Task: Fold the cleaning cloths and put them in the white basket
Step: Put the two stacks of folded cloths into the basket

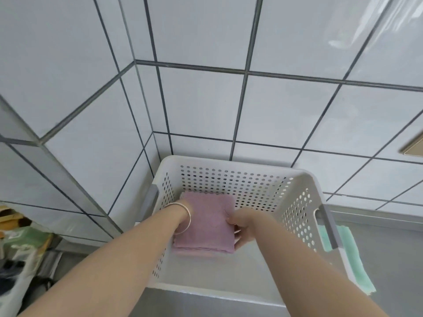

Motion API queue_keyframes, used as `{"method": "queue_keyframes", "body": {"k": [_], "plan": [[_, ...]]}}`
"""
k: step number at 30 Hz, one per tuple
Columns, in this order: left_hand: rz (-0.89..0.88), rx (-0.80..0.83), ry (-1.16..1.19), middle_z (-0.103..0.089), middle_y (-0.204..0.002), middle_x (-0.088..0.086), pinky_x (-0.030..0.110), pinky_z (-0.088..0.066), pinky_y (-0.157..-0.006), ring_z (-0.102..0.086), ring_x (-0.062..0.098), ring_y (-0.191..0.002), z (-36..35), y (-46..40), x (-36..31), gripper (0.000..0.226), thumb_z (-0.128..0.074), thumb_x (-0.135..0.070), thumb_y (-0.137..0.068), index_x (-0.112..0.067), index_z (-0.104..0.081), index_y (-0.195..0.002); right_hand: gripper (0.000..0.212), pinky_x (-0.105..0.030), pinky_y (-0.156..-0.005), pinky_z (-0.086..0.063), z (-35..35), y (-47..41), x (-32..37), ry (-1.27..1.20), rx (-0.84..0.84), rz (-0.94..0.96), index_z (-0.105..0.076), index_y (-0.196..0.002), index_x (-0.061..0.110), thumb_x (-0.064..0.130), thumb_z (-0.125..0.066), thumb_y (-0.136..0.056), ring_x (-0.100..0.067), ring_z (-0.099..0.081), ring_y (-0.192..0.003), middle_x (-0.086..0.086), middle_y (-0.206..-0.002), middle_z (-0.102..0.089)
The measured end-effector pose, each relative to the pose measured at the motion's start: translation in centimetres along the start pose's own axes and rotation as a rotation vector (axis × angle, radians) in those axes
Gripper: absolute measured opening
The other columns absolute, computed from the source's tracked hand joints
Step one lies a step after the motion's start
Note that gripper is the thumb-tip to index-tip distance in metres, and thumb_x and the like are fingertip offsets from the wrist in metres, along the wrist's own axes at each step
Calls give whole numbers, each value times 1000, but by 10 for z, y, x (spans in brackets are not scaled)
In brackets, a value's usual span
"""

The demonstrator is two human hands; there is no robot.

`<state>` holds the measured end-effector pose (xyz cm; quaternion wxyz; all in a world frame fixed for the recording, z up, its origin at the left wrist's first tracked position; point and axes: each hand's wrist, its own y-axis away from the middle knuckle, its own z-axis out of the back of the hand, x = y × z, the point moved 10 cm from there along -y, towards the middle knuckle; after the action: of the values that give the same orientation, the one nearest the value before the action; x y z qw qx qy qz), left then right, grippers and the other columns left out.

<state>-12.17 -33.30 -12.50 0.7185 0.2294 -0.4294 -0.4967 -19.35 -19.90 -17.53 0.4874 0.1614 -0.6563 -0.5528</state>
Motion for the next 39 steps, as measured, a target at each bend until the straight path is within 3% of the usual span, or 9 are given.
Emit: {"method": "queue_keyframes", "body": {"k": [2, 4, 7, 16, 19, 23, 26, 33, 39], "plan": [[40, 43, 103, -44, -142, 12, 13, -50, -75, -58, 16, -93, -3, -9, 6, 41, -32, -23, -99, -5, -42, -134, 34, -59, -91, -46, -5, -8, 1, -4, 8, -7, -38, -132, 0, 8, -35, -99, -34, -52, -99, -14, -95, -53], [-168, 92, -268, -39, -145, 12, 27, -35, -107, -44, 23, -128, -11, -15, -15, 44, -34, -25, -99, -5, -37, -138, 27, -57, -88, -47, -8, -15, -1, -12, 7, -17, -42, -124, -1, 7, -35, -99, -32, -55, -91, -14, -92, -53], [-106, 126, -333, -37, -147, 10, 39, -24, -114, -31, 26, -137, -15, -30, -19, 45, -39, -23, -97, -5, -36, -138, 18, -56, -87, -49, -10, -22, -6, -15, 5, -42, -45, -112, -1, 4, -36, -97, -30, -57, -81, -15, -93, -55], [-5, 132, -113, -38, -146, 10, 48, -18, -116, -30, 29, -136, -19, -37, -11, 45, -45, -24, -93, -8, -40, -135, 33, -55, -89, -49, -21, -26, -2, -38, 4, -4, -40, -130, -2, 6, -34, -99, -32, -54, -97, -13, -92, -53], [88, 0, 334, -34, -146, 13, 46, -22, -115, -29, 32, -136, -4, -35, -6, 46, -38, -19, -95, -5, -32, -139, 35, -53, -88, -50, -25, -21, 0, 12, -10, -2, -38, -131, -3, 10, -34, -99, -32, -55, -96, -15, -97, -55], [148, -376, 528, -21, -149, 17, 41, -32, -108, -26, 32, -135, 22, -27, 4, 57, -38, -5, -90, 1, -17, -142, 38, -35, -91, -48, -13, -5, 28, 590, -216, 95, -44, -131, -1, 11, -40, -96, -32, -56, -107, -17, -110, -57], [20, -250, 417, -18, -150, 18, 42, -26, -111, -18, 33, -139, 7, -25, -21, 84, -61, -33, -83, 0, -13, -144, 39, -30, -78, -43, -3, 23, 68, 977, -578, 363, -43, -123, 5, 13, -55, -87, -24, -50, -111, -8, -116, -50], [49, -62, 415, 16, -153, 20, 45, -12, -118, 9, 36, -143, -32, -44, -21, 118, -67, -50, -73, -9, 18, -144, 100, -42, -108, -32, -37, -7, 32, 1342, -306, 452, -9, -147, 12, 45, -69, -75, -27, -16, -140, -12, -156, 2], [49, 5, 428, 20, -153, 19, 42, -12, -119, 9, 34, -143, -39, -43, -22, 117, -64, -55, -73, -13, 19, -144, 103, -41, -103, -36, -34, -27, 22, 1329, -272, 354, -3, -147, 13, 42, -70, -74, -28, -28, -135, -9, -156, 1]]}}
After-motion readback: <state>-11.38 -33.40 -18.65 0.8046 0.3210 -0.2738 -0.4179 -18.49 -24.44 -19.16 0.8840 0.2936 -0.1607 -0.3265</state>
